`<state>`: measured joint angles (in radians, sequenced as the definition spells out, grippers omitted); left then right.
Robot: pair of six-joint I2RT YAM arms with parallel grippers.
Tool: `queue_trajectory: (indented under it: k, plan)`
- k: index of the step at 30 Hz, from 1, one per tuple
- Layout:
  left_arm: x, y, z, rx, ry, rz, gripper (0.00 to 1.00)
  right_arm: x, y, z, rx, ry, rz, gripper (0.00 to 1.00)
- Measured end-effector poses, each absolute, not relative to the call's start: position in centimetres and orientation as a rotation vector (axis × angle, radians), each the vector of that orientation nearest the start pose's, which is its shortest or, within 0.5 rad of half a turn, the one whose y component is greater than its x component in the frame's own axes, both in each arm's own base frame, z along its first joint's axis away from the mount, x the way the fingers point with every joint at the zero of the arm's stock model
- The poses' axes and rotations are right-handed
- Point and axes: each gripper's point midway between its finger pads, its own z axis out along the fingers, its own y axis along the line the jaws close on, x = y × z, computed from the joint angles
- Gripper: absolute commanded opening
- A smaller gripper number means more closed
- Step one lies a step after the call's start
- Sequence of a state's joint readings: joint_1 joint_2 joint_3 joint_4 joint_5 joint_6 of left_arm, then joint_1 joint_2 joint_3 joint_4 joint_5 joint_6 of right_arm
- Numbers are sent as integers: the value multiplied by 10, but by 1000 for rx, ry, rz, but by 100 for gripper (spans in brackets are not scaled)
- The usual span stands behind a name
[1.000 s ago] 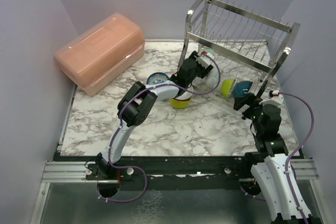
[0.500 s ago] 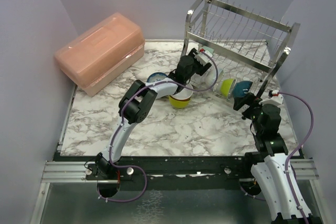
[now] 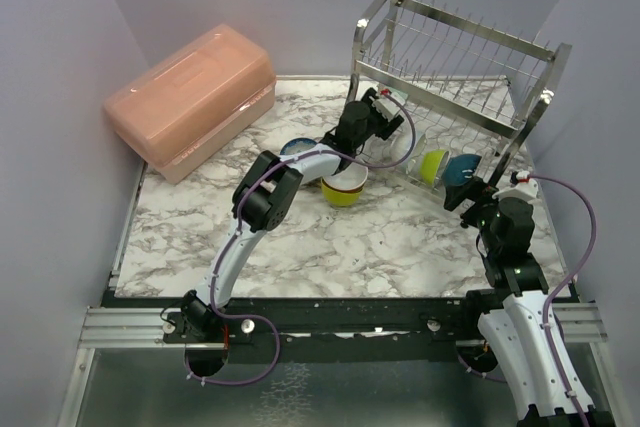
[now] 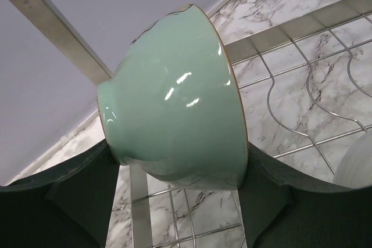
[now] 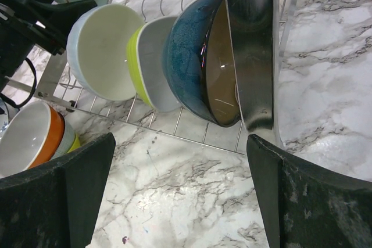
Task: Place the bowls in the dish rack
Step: Adjust the bowl in the dish rack.
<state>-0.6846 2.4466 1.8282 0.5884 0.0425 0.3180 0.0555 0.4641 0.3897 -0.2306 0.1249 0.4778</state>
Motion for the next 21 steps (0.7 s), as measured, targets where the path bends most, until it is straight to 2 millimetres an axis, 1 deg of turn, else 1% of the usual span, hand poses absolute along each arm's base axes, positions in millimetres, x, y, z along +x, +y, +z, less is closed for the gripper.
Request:
queue_trajectory:
  k: [5, 11, 21]
  plan:
    - [554, -449, 144, 810, 1387, -339, 0, 260, 12, 162, 478, 1820, 250, 100]
    - [554, -448, 137, 821, 1417, -334, 0, 260, 12, 163, 478, 1820, 250, 100]
    - [561, -439, 137, 782, 1436, -279, 0, 260, 12, 162, 478, 1823, 249, 100]
